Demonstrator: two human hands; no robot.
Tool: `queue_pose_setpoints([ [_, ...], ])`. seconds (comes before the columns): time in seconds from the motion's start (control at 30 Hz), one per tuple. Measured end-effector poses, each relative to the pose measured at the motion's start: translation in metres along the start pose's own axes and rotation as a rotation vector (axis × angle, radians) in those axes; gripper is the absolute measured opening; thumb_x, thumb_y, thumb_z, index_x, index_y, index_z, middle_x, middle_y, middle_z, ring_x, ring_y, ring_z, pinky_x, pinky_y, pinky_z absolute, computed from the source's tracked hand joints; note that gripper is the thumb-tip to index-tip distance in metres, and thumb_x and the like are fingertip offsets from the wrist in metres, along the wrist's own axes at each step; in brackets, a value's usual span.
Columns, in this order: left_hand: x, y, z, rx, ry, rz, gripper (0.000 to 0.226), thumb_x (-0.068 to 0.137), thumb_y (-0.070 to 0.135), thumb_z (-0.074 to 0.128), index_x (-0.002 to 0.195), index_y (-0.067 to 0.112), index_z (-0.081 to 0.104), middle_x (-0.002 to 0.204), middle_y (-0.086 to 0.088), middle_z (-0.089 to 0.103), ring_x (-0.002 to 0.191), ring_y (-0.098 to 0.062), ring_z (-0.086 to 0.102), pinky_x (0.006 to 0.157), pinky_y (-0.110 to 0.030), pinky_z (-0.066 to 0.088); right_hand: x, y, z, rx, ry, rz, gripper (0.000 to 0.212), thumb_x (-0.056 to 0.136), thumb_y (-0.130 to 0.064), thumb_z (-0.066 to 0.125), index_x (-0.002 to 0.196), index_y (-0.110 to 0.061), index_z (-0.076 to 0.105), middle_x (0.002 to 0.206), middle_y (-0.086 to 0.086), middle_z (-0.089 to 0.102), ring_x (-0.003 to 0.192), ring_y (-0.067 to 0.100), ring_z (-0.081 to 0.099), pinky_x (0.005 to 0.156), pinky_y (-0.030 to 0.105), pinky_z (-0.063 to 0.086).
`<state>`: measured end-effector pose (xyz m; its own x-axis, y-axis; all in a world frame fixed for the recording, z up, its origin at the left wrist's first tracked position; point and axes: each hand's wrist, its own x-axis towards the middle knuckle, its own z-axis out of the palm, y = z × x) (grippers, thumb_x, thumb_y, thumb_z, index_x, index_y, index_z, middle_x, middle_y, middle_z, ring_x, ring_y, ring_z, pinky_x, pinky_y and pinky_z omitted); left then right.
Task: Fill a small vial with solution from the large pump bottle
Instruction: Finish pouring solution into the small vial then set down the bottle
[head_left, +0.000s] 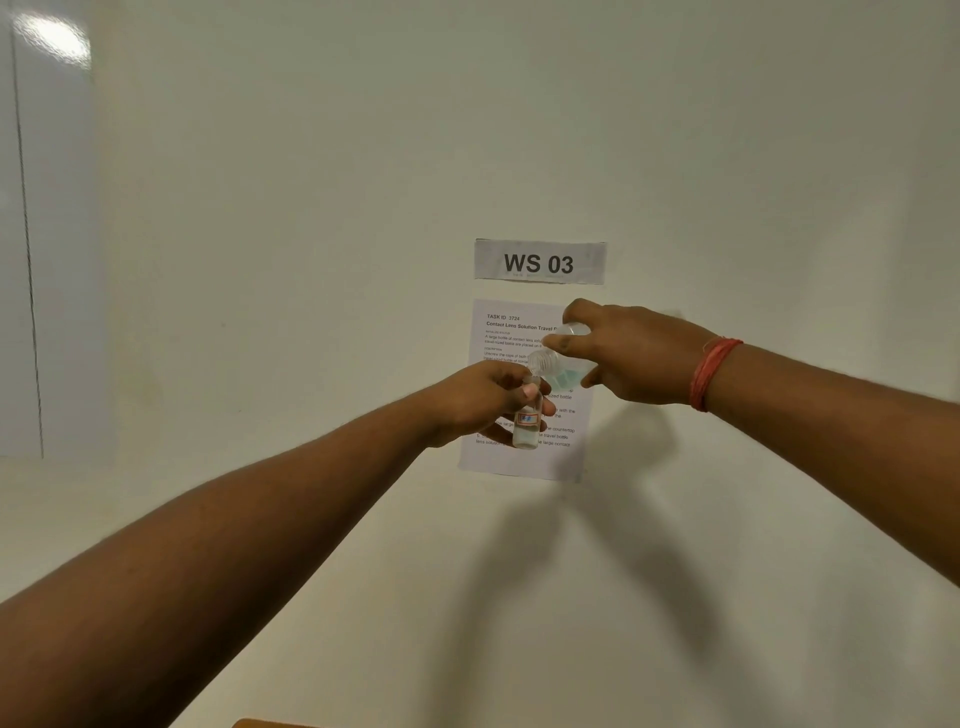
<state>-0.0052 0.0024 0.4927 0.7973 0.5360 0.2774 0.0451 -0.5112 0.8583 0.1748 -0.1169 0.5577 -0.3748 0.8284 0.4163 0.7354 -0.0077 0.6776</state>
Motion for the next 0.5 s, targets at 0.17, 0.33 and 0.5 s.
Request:
queue_pose_setpoints([
  [0.17, -0.0006, 0.0003, 0.0008, 0.004, 0.004, 0.000, 0.023, 0.107, 0.018, 0.048, 0.124, 0.010, 0.062, 0.119, -0.008, 0.073, 0.108, -0.024, 0.073, 0.093, -0.048, 0.060, -0.0006, -0.0010, -0.0007, 0.001, -0.005, -0.001, 0.064, 0.088, -0.015, 0.066, 0.146, -0.024, 0.040, 0.139, 0.007, 0.042, 0.097, 0.027, 0.061, 0.075, 0.030, 0.052],
  [0.33, -0.0025, 0.0006, 0.0012, -0.002, 0.003, -0.002, 0.025, 0.107, 0.018, 0.047, 0.126, 0.009, 0.061, 0.121, -0.009, 0.073, 0.110, -0.025, 0.072, 0.094, -0.049, 0.059, -0.0007, -0.0010, -0.0001, -0.008, 0.001, -0.003, 0.064, 0.088, -0.016, 0.066, 0.146, -0.024, 0.040, 0.139, 0.007, 0.042, 0.098, 0.026, 0.061, 0.075, 0.029, 0.050],
  [0.5, -0.0035, 0.0002, 0.0014, 0.008, 0.006, 0.000, 0.025, 0.107, 0.018, 0.047, 0.127, 0.008, 0.060, 0.121, -0.009, 0.072, 0.109, -0.025, 0.072, 0.094, -0.048, 0.059, 0.0001, -0.0008, 0.0018, -0.007, 0.007, -0.003, 0.064, 0.088, -0.016, 0.067, 0.146, -0.023, 0.040, 0.139, 0.007, 0.042, 0.097, 0.026, 0.061, 0.074, 0.029, 0.051],
])
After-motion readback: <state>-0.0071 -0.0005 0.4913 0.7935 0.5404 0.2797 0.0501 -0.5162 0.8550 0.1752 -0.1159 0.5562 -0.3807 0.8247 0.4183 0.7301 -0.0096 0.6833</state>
